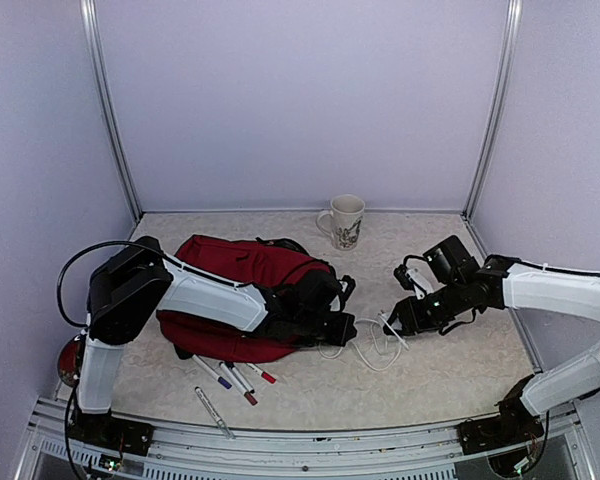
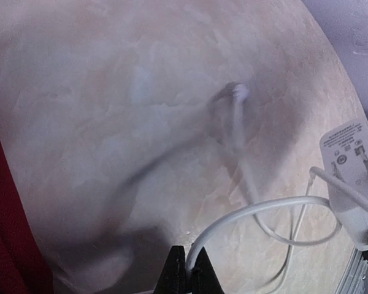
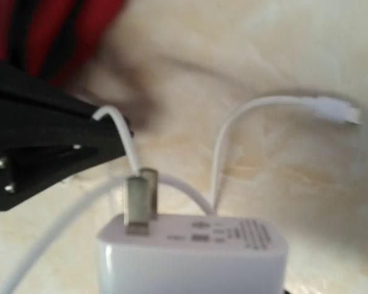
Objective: Pack the student bag
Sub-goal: Pick up the charger from the center of the board.
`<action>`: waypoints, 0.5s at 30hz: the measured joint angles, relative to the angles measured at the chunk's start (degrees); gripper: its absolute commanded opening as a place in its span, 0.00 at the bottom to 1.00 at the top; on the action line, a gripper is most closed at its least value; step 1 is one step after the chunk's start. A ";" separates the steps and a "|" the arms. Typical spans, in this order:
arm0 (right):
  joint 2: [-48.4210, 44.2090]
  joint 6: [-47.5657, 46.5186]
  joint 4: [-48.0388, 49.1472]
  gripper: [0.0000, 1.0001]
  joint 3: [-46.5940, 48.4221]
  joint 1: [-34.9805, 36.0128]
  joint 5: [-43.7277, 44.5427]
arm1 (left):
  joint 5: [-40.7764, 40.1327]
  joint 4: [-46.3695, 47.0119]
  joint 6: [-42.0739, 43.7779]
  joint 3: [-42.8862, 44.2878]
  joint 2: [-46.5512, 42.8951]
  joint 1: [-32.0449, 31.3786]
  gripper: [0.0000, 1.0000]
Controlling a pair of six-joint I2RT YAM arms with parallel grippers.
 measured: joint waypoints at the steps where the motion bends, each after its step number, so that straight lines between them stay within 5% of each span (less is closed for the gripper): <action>1: 1.33 0.63 1.14 0.06 -0.50 0.66 0.59 | 0.39 -0.07 -0.63 0.00 0.72 0.07 0.00; 10: 11.47 3.02 10.49 0.31 -0.61 4.00 3.98 | 1.64 -0.04 -2.34 -0.02 1.81 0.59 0.00; 15: 13.29 3.21 13.62 0.54 -0.61 4.44 4.13 | 2.12 0.09 -2.32 -0.11 1.81 0.59 0.00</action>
